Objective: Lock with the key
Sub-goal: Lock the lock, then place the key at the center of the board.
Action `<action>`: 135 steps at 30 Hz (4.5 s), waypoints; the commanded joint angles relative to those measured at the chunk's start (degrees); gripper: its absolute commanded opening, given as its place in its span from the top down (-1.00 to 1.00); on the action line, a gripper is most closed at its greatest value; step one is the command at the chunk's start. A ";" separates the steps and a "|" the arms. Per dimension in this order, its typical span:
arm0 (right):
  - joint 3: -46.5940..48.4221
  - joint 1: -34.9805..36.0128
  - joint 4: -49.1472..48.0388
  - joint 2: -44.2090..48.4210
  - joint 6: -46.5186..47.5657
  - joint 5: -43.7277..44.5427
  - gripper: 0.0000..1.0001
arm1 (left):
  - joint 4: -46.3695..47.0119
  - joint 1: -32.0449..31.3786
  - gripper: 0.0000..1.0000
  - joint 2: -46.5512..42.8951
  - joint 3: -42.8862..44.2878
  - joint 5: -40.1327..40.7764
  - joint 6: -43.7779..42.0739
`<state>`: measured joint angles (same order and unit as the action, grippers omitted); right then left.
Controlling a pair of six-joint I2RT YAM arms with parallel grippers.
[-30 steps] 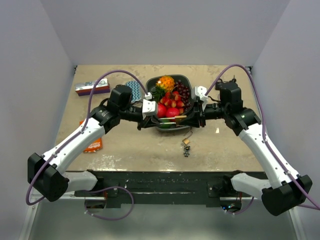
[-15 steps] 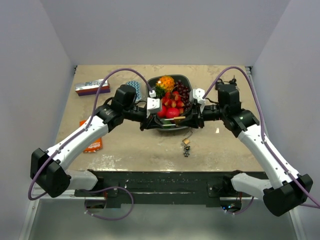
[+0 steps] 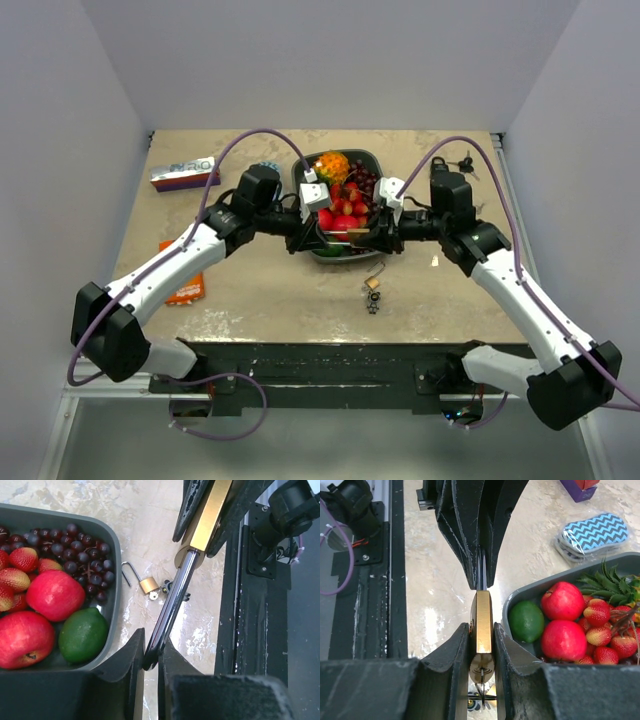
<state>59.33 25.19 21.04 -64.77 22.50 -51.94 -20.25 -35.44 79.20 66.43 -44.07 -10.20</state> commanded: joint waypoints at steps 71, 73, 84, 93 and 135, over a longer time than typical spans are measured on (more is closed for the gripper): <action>0.00 0.74 7.79 -0.62 4.13 4.05 0.27 | -1.99 8.72 1.00 -9.33 -4.65 -19.65 -23.38; 0.08 0.65 7.79 -0.88 4.30 3.52 0.45 | -1.29 8.72 1.00 -9.24 -4.73 -19.56 -22.51; 0.26 0.47 14.73 0.17 11.59 3.68 1.00 | 3.55 10.83 1.00 -8.45 -5.26 -20.17 -16.09; -1.32 -3.65 19.39 1.05 16.33 6.15 1.00 | 2.32 12.50 1.00 -7.48 -3.86 -20.53 -16.70; 12.30 -52.96 8.93 -40.95 29.79 26.98 1.00 | 6.98 10.92 1.00 -4.14 -4.74 -12.62 -13.09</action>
<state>70.37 -27.44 34.13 -104.79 51.99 -27.77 -18.44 -24.40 76.42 61.01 -54.59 -24.36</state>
